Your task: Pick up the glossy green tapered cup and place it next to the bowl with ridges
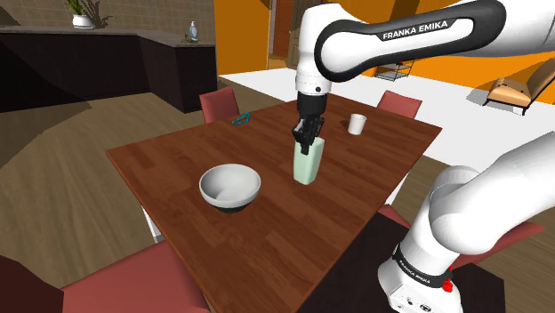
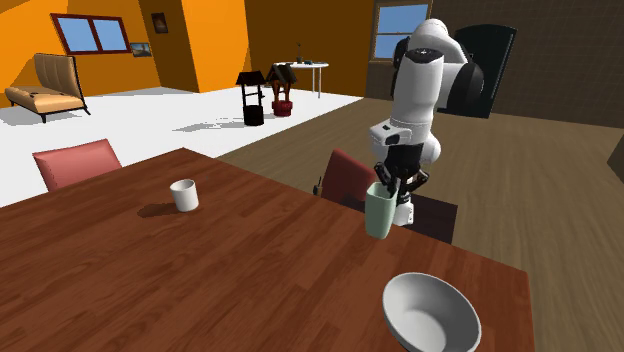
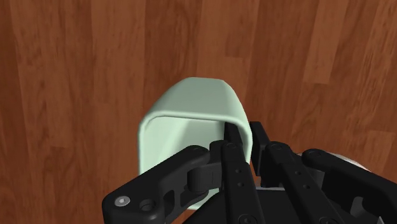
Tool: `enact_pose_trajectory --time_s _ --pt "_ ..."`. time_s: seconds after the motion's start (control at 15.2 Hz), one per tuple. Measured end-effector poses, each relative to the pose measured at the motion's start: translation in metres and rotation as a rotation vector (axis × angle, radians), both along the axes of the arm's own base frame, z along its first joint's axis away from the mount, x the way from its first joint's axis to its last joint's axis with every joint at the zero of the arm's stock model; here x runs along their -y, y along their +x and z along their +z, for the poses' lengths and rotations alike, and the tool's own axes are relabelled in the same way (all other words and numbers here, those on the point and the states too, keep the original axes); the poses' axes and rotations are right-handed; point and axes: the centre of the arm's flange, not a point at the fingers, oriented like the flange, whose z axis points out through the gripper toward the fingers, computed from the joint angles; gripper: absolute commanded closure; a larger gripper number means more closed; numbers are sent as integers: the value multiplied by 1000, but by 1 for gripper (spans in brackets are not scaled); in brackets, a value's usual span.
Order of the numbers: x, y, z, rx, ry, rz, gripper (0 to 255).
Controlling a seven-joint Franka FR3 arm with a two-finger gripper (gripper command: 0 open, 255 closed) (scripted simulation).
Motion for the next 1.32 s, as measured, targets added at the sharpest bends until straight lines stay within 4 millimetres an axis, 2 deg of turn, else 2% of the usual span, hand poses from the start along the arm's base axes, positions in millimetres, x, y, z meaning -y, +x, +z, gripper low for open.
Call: enact_pose_trajectory --time_s 1.06,1.32 --pt "-1 1 -85 0 0 0 255" --pt "-1 0 -98 0 0 0 255"
